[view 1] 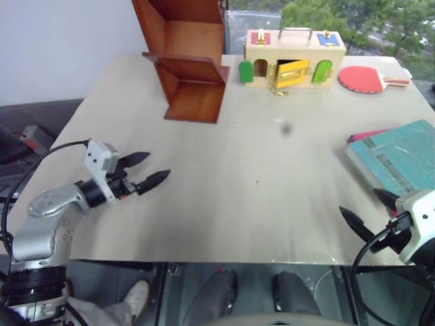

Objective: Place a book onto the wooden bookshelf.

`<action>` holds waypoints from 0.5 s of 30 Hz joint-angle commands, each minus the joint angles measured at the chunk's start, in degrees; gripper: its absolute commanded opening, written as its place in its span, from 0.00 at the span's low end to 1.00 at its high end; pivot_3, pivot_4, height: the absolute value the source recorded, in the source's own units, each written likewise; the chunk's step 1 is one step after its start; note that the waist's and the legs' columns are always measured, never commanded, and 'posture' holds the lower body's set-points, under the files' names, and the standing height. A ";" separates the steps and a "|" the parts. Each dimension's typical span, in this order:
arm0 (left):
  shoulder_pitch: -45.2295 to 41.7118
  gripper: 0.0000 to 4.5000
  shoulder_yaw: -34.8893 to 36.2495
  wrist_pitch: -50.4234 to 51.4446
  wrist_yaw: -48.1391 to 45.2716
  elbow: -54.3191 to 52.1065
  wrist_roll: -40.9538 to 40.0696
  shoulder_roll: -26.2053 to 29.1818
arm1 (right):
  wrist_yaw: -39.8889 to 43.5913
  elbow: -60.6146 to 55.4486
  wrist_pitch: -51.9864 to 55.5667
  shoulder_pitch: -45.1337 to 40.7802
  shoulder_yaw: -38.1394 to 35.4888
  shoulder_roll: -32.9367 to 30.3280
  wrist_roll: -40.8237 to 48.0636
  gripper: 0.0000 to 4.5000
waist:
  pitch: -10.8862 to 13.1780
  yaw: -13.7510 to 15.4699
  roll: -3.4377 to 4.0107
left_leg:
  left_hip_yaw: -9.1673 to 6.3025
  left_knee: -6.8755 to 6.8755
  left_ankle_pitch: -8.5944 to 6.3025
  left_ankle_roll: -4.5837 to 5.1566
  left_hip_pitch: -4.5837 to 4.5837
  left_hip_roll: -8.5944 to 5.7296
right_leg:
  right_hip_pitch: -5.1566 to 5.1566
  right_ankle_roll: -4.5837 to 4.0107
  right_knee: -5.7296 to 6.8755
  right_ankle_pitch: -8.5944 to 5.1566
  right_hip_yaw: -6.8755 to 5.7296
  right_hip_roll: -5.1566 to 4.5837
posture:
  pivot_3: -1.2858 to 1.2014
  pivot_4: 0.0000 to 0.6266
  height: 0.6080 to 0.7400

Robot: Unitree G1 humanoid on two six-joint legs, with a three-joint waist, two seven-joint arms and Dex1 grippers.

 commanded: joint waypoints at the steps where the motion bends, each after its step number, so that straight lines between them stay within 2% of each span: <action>1: -1.89 0.99 0.62 0.28 -0.63 -0.73 -1.55 -0.28 | -0.25 -1.02 -0.52 -0.84 -1.13 -0.38 0.78 1.00 | 0.00 0.00 0.00 | 0.00 0.00 0.00 0.00 0.00 0.00 | 0.00 0.00 0.00 0.00 0.00 0.00 | 0.52 0.24 1.00; 9: -7.93 0.99 -2.51 3.55 -1.19 -3.54 -5.61 -5.22 | -3.48 1.99 -1.16 -4.59 -1.47 2.06 1.43 1.00 | -0.02 -0.02 -0.06 | -0.06 0.07 0.01 0.00 -0.03 -0.02 | 0.01 0.00 0.06 0.01 -0.08 -0.01 | 0.52 0.24 1.00; 11: -7.98 0.99 -4.46 4.50 -4.72 -6.06 -7.91 -5.73 | -4.01 5.38 -0.86 -7.04 -4.47 1.10 2.04 1.00 | -0.01 -0.17 -0.06 | -0.04 0.07 0.09 -0.13 -0.03 -0.02 | 0.00 0.00 0.06 0.01 -0.04 -0.01 | 0.52 0.24 1.00; 14: -8.27 0.99 -8.67 4.65 -7.35 -9.62 -8.32 -6.92 | -5.04 15.22 0.17 -12.12 -13.00 -3.05 2.03 1.00 | -0.01 -0.09 -0.05 | 0.07 0.07 0.14 -0.21 -0.03 -0.09 | 0.01 0.00 0.05 0.02 0.04 -0.08 | 0.52 0.24 1.00; 15: -8.66 1.00 -9.90 4.14 -7.93 -10.09 -7.82 -7.24 | -4.42 18.75 1.45 -13.21 -16.03 -5.12 2.81 0.89 | -0.01 -0.01 -0.05 | 0.10 0.08 0.14 -0.21 -0.02 -0.11 | 0.02 0.00 0.05 0.02 0.05 -0.09 | 0.52 0.24 1.00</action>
